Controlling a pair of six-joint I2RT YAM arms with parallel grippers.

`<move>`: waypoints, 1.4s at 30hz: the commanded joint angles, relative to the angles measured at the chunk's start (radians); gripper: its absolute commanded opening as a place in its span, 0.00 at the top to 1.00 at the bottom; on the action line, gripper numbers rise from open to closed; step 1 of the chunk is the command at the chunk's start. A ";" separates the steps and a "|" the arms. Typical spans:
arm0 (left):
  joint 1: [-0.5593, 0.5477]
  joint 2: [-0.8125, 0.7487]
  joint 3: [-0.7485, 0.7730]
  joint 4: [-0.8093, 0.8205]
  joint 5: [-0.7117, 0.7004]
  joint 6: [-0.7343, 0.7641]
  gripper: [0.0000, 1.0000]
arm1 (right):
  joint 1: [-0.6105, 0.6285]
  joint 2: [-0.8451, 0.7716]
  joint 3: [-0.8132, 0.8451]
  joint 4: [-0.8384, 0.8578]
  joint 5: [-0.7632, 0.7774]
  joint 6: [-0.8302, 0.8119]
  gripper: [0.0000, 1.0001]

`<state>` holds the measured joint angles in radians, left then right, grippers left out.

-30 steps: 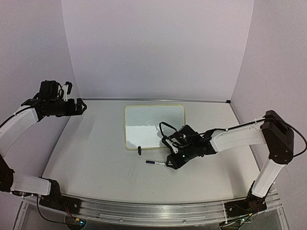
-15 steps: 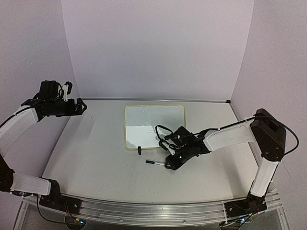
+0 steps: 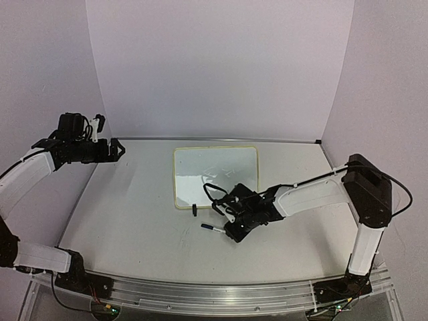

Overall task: Write a sentence on the whiteboard
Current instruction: Pick up the whiteboard marker from the center of the board, then pass from the right arm to the left

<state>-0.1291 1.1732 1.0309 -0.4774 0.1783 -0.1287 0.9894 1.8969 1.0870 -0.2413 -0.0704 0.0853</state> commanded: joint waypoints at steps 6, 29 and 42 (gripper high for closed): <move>-0.153 0.004 -0.013 0.045 -0.025 0.039 0.00 | 0.072 0.038 0.021 -0.056 0.155 -0.014 0.90; -0.344 -0.007 -0.057 0.202 0.527 0.012 0.01 | 0.153 -0.321 0.080 0.005 0.252 0.043 1.00; -0.415 0.120 -0.077 0.493 0.741 -0.282 0.01 | 0.281 -0.255 0.231 0.005 0.410 -0.038 1.00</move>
<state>-0.5243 1.2758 0.8711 0.0280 0.8780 -0.4213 1.2686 1.6375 1.2781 -0.2401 0.2905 0.0746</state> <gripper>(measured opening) 0.994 0.052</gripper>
